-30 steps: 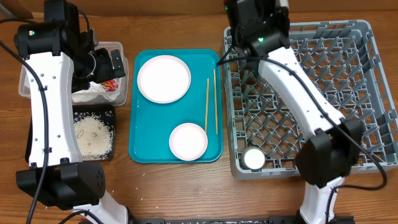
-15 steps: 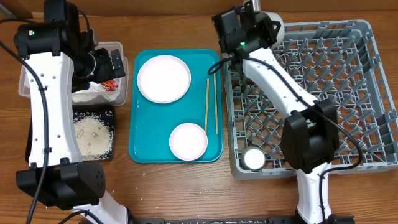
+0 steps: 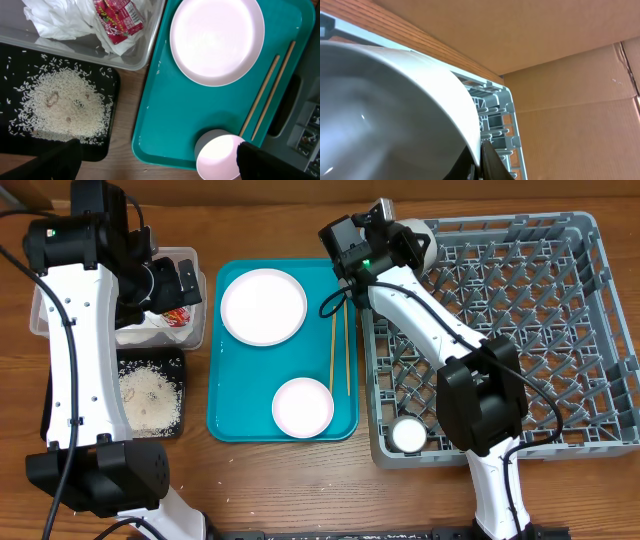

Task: Sort waste into correct bins and load items into the dishwasher
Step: 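Carry the bowl into the dish rack and set it down, then grasp the white plate on the teal tray with the right gripper, then lift the plate and stand it upright in the rack's back row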

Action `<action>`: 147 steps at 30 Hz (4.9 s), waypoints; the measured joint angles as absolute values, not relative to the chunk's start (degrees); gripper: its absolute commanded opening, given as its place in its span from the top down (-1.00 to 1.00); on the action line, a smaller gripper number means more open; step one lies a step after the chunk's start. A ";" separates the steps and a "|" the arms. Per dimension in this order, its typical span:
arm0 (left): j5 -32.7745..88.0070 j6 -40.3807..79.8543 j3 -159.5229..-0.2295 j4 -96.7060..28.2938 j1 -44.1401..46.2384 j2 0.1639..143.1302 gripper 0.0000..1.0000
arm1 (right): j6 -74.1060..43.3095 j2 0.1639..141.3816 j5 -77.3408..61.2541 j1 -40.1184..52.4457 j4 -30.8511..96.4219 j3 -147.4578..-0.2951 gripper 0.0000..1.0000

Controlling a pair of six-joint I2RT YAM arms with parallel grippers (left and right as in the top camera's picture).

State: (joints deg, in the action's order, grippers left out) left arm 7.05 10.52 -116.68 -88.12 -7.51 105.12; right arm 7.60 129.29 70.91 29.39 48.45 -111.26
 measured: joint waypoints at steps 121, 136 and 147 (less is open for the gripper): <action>7.05 10.52 -116.68 -88.12 -7.51 105.12 -1.00 | -1.08 108.44 36.73 11.84 84.49 -126.93 0.92; 7.03 10.52 -116.68 -88.09 -7.51 105.12 -1.00 | 6.66 114.85 42.78 11.14 81.01 -122.54 0.92; 7.05 10.52 -116.68 -88.12 -7.51 105.12 -1.00 | 5.96 114.91 49.08 15.27 75.26 -115.13 0.92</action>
